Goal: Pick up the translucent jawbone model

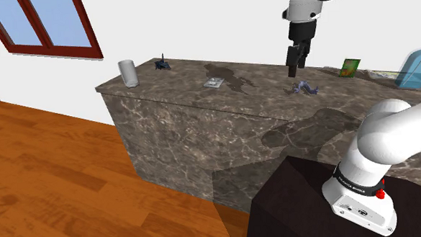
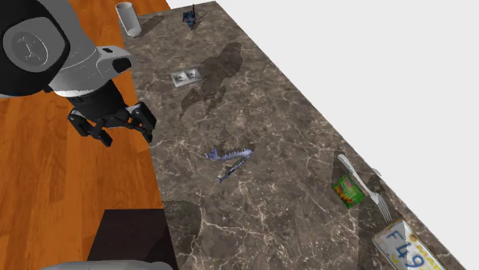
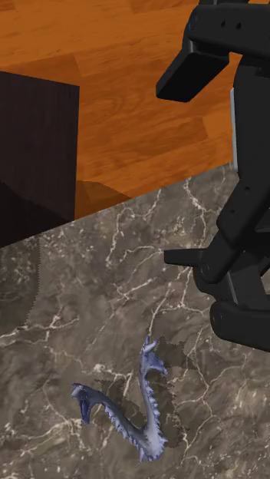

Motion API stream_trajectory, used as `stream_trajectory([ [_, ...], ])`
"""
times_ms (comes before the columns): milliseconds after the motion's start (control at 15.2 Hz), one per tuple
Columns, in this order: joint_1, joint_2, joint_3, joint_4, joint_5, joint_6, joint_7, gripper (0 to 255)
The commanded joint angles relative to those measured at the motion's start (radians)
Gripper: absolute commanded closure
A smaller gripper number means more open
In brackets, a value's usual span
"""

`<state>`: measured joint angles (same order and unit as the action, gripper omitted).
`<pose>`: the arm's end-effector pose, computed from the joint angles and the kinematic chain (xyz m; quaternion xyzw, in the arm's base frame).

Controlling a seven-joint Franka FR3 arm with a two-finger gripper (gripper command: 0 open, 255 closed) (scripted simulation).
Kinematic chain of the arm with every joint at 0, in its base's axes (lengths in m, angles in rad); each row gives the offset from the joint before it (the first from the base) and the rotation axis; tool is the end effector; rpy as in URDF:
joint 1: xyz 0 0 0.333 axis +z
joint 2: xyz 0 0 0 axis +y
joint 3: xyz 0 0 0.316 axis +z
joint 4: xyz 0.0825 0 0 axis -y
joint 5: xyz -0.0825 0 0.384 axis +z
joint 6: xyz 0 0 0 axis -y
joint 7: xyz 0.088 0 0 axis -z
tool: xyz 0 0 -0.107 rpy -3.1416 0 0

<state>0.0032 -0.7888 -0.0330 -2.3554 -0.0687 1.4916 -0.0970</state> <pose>0.2971 -0.0197 0.5850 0.9983 0.0374 -0.0389 0.0204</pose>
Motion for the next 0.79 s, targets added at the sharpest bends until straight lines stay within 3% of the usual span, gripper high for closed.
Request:
stream_trajectory([
  [0,0.0,0.0,0.0,0.0,0.0,0.0,0.0,0],
  [726,-0.184,0.1,-0.231,-0.073,-0.038,0.218,0.058,0],
])
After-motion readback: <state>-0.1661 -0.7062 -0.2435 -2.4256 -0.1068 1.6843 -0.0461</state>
